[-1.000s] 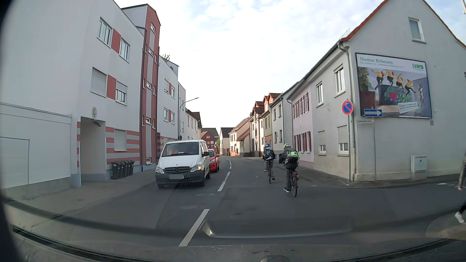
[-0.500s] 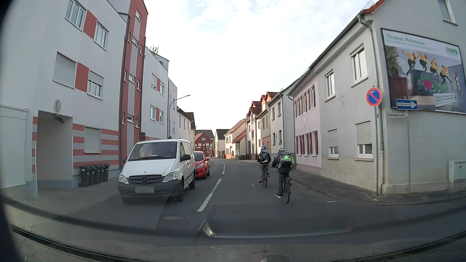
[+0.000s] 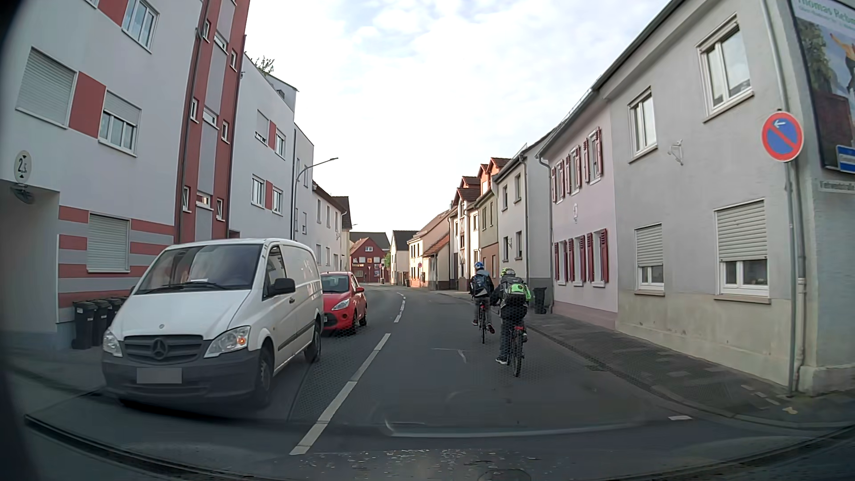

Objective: Follow the waypoints while adhering to traffic rules and regulations

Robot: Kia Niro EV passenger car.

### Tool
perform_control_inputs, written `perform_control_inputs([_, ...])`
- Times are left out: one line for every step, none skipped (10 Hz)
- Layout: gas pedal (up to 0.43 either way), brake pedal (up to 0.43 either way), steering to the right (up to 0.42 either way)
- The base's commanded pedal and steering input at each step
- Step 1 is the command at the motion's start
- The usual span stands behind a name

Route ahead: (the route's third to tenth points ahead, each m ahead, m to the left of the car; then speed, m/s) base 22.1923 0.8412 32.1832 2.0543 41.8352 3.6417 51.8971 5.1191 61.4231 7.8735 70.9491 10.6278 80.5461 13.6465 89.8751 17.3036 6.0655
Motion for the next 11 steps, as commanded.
perform_control_inputs([0.0,0.0,-0.014])
perform_control_inputs([0.0,0.0,-0.016])
perform_control_inputs([0.0,0.0,-0.016])
perform_control_inputs([0.0,0.0,-0.017])
perform_control_inputs([0.0,0.0,-0.018])
perform_control_inputs([0.0,0.0,-0.02])
perform_control_inputs([0.0,0.0,-0.023])
perform_control_inputs([0.0,0.0,-0.025])
perform_control_inputs([0.0,0.0,-0.025])
perform_control_inputs([0.0,0.0,-0.024])
perform_control_inputs([0.0,0.0,-0.025])
